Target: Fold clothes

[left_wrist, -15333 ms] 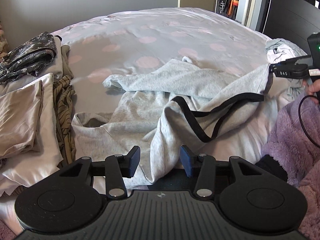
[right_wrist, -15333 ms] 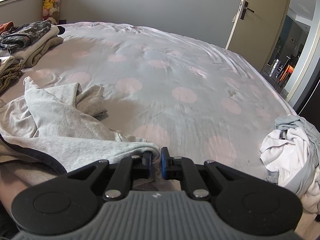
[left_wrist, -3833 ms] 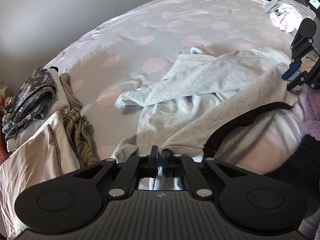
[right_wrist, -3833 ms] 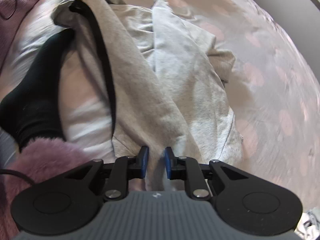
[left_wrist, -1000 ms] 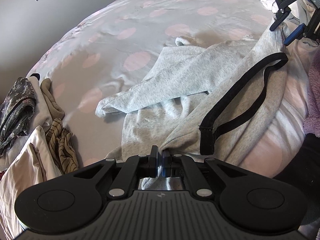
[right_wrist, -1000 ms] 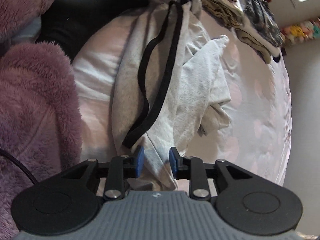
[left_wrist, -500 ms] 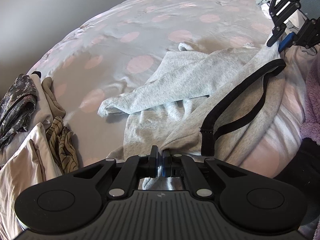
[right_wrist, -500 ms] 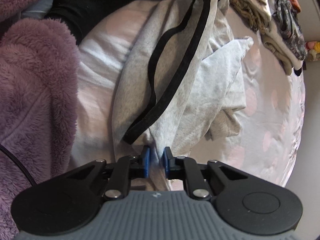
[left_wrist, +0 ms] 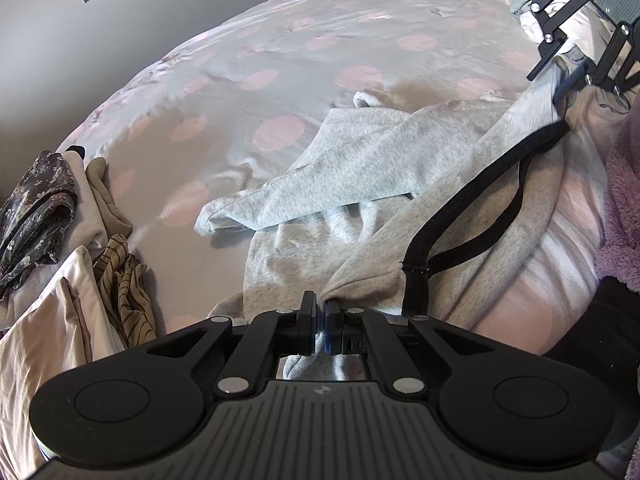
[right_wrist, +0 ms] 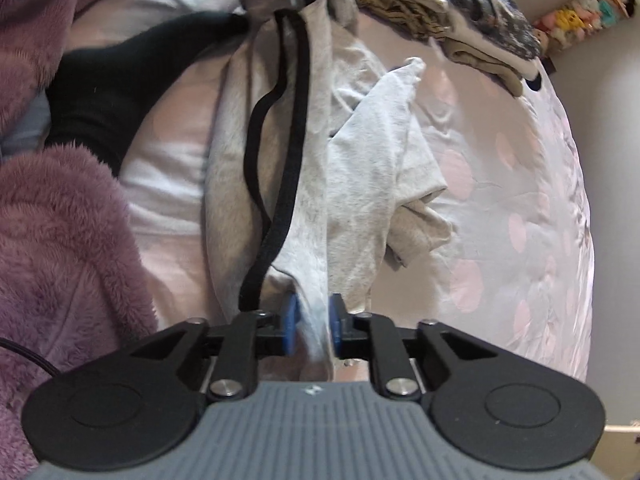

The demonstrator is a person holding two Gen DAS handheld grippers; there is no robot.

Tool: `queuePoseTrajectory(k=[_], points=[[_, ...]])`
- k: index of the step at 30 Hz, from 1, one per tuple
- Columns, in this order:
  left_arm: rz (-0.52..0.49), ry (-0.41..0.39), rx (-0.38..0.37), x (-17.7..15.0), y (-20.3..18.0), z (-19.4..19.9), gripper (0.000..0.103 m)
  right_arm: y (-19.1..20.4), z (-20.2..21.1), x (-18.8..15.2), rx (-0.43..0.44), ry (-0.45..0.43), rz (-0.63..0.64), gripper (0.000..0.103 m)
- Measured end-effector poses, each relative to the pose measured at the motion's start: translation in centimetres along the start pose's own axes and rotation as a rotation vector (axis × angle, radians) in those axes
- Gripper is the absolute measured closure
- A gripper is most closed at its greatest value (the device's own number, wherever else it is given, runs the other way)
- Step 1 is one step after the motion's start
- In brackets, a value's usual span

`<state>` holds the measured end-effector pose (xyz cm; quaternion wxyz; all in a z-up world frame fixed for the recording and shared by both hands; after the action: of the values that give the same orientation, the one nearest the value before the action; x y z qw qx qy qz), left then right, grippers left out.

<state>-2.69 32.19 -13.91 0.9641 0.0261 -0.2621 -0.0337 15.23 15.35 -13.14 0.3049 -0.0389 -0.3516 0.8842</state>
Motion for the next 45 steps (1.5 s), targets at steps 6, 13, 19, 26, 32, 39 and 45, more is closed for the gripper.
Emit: queuePoseTrajectory(k=[6,13,19,26,32,39,45], points=[[0.007,-0.014,-0.001,-0.2,0.1,0.3,0.1,0.9,-1.3,0.7,0.006,0.031,0.058,0.099],[-0.053,-0.053,-0.04,-1.1,-0.3,0.6,0.088,-0.8,-0.7,-0.2,-0.032,0.037,-0.1,0.099],[-0.098,0.008,-0.055,-2.1,-0.7,0.4,0.072,-0.5,-0.5,-0.7,-0.042,0.036,-0.148,0.099],[-0.1,0.022,-0.058,-1.8,0.9,-0.1,0.072,0.1,-0.1,-0.8,-0.044,0.025,-0.167,0.099],[-0.024,0.076,-0.187,-2.0,2.9,-2.4,0.072,0.4,0.2,-0.9,-0.048,0.018,-0.193,0.099],[0.084,0.044,-0.227,-2.2,3.1,-2.6,0.102,-0.1,0.4,-1.5,-0.089,0.031,-0.225,0.099],[0.185,-0.11,-0.079,0.3,5.1,3.4,0.102,-3.7,1.9,-2.0,-0.276,0.036,-0.389,0.1]])
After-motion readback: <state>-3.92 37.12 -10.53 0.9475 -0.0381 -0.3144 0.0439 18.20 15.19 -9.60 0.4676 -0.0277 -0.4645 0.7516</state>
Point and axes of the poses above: each gripper's, at about its wrist camera, not at the fingertips, and z roughly against the way its jaws point, y to its left, x to its top, the point moved 6 cm from there along -z, roughly the way its jaws point, and after that the axes turned 14 degrees about -x, right-handed, at the moved point
